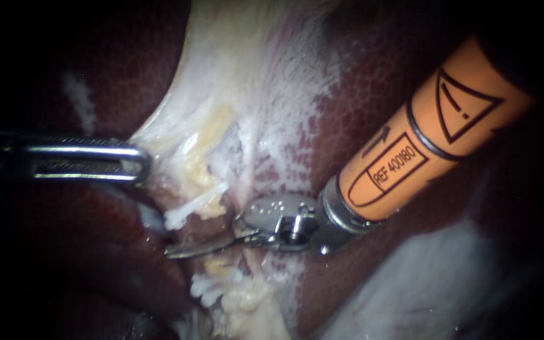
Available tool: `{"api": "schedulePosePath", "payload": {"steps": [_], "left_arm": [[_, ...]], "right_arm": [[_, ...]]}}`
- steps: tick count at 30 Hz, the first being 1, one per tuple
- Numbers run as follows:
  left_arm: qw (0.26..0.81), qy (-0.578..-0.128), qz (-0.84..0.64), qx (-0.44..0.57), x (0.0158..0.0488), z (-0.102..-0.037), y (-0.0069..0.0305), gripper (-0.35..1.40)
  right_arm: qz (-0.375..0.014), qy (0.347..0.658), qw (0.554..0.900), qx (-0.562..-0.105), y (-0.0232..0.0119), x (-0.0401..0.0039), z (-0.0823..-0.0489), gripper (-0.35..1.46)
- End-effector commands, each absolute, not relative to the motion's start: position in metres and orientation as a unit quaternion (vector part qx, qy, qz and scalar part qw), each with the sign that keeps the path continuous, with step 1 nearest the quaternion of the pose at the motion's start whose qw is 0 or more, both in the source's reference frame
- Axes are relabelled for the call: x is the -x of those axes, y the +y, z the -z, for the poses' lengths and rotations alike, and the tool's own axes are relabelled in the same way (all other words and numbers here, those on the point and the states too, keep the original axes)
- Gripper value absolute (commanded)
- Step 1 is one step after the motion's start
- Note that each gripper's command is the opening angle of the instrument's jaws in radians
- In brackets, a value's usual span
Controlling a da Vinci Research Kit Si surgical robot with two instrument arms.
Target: Go back from the cut left tube
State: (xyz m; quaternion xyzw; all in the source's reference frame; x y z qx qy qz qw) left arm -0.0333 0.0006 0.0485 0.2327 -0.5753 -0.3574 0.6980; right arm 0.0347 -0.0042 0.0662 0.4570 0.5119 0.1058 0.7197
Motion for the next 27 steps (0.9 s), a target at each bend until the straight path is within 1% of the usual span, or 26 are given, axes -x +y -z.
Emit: {"api": "schedulePosePath", "payload": {"steps": [1, 8, 13, 14, 17, 20, 22, 24, 27], "left_arm": [[0.698, -0.575, 0.357, -0.232, 0.0333, -0.0485, 0.0006, -0.35], [0.698, -0.575, 0.357, -0.232, 0.0333, -0.0485, 0.0006, -0.35], [0.698, -0.575, 0.357, -0.232, 0.0333, -0.0485, 0.0006, -0.35], [0.698, -0.575, 0.357, -0.232, 0.0333, -0.0485, 0.0006, -0.35], [0.698, -0.575, 0.357, -0.232, 0.0333, -0.0485, 0.0006, -0.35], [0.698, -0.575, 0.357, -0.232, 0.0333, -0.0485, 0.0006, -0.35], [0.698, -0.575, 0.357, -0.232, 0.0333, -0.0485, 0.0006, -0.35], [0.698, -0.575, 0.357, -0.232, 0.0333, -0.0485, 0.0006, -0.35], [0.698, -0.575, 0.357, -0.232, 0.0333, -0.0485, 0.0006, -0.35]], "right_arm": [[-0.106, 0.512, 0.72, -0.457, -0.0042, -0.0347, -0.0662, -0.35], [-0.106, 0.512, 0.72, -0.457, -0.0041, -0.0348, -0.0662, -0.35], [-0.109, 0.522, 0.711, -0.459, -0.0039, -0.0347, -0.066, -0.35], [-0.109, 0.523, 0.71, -0.46, -0.0039, -0.0347, -0.066, -0.28], [-0.108, 0.524, 0.708, -0.46, -0.0038, -0.0347, -0.066, 0.12], [-0.109, 0.525, 0.707, -0.46, -0.0038, -0.0347, -0.066, 0.37], [-0.111, 0.525, 0.706, -0.462, -0.0038, -0.0347, -0.066, 0.47], [-0.111, 0.526, 0.705, -0.462, -0.0038, -0.0347, -0.066, 0.47], [-0.107, 0.529, 0.706, -0.459, -0.0038, -0.0347, -0.066, 0.52]]}}
